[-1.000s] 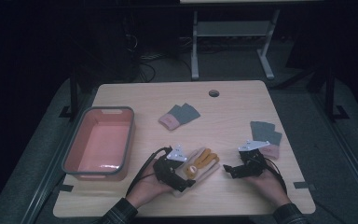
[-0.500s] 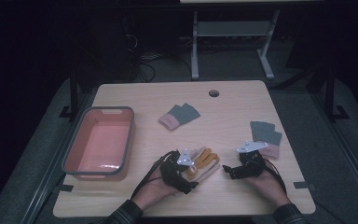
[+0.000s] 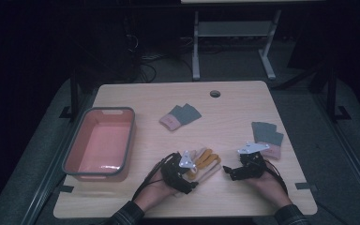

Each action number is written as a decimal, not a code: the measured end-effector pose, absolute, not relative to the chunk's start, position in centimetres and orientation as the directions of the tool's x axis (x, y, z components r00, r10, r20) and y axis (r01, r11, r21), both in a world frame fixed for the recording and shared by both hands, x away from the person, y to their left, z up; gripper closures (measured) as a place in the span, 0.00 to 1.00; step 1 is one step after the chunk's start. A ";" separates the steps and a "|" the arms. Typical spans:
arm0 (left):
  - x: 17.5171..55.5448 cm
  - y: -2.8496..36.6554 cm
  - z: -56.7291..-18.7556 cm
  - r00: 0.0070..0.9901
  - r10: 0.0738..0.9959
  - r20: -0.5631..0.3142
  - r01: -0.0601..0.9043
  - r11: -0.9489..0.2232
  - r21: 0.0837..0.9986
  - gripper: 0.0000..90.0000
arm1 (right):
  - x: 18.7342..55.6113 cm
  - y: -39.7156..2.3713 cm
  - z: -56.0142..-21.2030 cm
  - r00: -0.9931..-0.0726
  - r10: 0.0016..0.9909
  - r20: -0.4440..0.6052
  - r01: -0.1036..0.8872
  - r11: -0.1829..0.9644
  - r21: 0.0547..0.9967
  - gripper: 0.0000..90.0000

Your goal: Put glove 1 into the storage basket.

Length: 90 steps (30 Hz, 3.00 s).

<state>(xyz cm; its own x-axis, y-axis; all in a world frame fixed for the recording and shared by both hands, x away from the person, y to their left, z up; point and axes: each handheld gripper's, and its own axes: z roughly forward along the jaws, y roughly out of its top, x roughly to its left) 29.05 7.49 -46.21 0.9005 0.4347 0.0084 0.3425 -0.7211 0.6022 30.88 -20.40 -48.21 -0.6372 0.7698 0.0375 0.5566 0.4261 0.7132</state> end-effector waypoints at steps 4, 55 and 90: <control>29.2 7.7 -46.0 0.899 0.438 0.011 0.345 -0.724 0.597 0.38 | 30.8 -20.4 -48.2 -0.643 0.765 0.040 0.555 0.429 0.713 0.09; 31.4 12.4 -39.5 0.904 0.427 -0.025 0.347 -0.698 0.627 0.79 | 30.8 -20.3 -48.2 -0.661 0.749 0.039 0.544 0.443 0.712 0.09; 33.0 24.5 -33.5 0.739 0.673 0.015 0.459 -0.520 0.720 0.79 | 30.8 -20.2 -48.2 -0.668 0.743 0.035 0.536 0.447 0.716 0.09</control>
